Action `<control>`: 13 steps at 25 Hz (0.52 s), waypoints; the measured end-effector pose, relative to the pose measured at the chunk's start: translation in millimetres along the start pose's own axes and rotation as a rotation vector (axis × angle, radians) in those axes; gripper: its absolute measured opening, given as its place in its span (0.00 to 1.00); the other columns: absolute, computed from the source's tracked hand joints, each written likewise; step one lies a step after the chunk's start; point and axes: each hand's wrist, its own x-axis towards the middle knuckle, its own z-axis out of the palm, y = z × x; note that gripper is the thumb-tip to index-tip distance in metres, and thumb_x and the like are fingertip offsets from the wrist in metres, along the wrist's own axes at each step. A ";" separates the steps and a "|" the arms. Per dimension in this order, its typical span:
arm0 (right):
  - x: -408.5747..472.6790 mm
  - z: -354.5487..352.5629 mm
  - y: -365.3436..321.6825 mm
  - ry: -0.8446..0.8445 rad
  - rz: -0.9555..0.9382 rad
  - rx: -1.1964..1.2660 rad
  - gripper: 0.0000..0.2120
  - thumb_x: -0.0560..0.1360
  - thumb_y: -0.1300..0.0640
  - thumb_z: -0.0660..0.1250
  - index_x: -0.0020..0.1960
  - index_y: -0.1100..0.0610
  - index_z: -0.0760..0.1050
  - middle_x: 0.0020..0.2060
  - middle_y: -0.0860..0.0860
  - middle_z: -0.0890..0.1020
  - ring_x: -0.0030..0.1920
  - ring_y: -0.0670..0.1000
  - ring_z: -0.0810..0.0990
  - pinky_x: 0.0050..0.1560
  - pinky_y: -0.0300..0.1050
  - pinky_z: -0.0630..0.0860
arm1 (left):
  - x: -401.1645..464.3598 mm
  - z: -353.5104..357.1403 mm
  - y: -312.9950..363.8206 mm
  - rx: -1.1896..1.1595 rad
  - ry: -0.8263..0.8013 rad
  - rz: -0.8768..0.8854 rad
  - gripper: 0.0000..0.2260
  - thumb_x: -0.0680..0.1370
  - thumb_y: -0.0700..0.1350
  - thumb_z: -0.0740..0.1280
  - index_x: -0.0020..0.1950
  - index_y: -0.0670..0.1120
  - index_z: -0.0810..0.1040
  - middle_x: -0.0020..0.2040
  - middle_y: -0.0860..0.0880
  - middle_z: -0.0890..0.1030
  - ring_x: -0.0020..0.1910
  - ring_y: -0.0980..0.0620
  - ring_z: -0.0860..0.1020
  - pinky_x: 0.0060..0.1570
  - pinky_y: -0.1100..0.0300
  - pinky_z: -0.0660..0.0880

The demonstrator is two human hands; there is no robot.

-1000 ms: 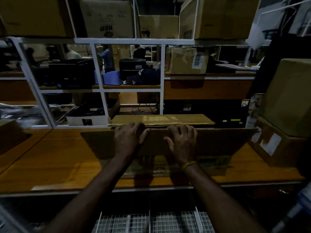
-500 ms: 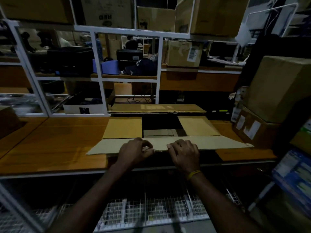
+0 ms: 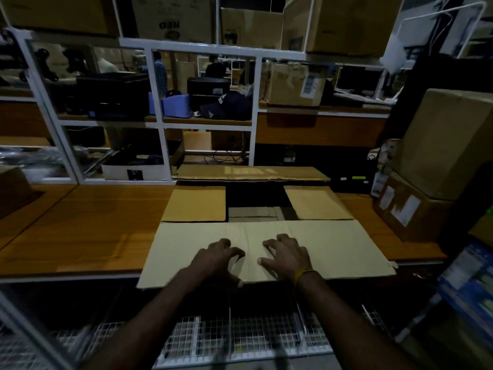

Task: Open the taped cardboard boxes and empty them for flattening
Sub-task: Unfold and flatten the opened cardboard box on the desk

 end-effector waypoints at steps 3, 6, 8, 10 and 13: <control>15.9 3.7 5.5 -0.044 0.004 -0.005 0.39 0.70 0.33 0.69 0.76 0.43 0.63 0.76 0.53 0.61 0.75 0.56 0.60 0.69 0.56 0.61 | 16.3 -0.1 2.4 -0.003 -0.026 -0.020 0.42 0.67 0.68 0.73 0.77 0.60 0.60 0.79 0.47 0.55 0.75 0.42 0.60 0.67 0.43 0.68; 39.5 1.2 12.7 -0.107 -0.009 -0.013 0.45 0.67 0.35 0.73 0.78 0.43 0.57 0.79 0.53 0.53 0.78 0.56 0.52 0.73 0.60 0.57 | 39.7 -2.3 7.1 0.006 -0.020 -0.077 0.44 0.68 0.61 0.76 0.78 0.59 0.57 0.79 0.46 0.55 0.75 0.42 0.60 0.65 0.41 0.69; 57.3 -2.4 18.5 -0.160 -0.038 -0.050 0.48 0.67 0.37 0.75 0.79 0.42 0.53 0.80 0.53 0.50 0.79 0.57 0.50 0.73 0.64 0.55 | 56.7 -3.5 9.4 0.017 -0.015 -0.132 0.47 0.67 0.57 0.78 0.79 0.59 0.54 0.78 0.45 0.55 0.74 0.41 0.60 0.63 0.40 0.71; 75.1 -4.4 25.4 -0.182 -0.071 -0.105 0.50 0.66 0.39 0.76 0.79 0.43 0.51 0.80 0.54 0.52 0.79 0.58 0.51 0.73 0.65 0.55 | 73.8 -6.8 11.1 0.020 -0.042 -0.191 0.50 0.66 0.56 0.79 0.79 0.58 0.52 0.79 0.44 0.52 0.75 0.39 0.57 0.63 0.37 0.71; 97.8 -7.6 33.4 -0.120 -0.120 -0.208 0.48 0.65 0.41 0.77 0.78 0.45 0.56 0.75 0.55 0.64 0.74 0.60 0.61 0.71 0.62 0.62 | 91.0 -12.4 17.5 0.036 -0.019 -0.255 0.47 0.67 0.52 0.79 0.79 0.56 0.54 0.77 0.42 0.57 0.74 0.36 0.59 0.60 0.39 0.74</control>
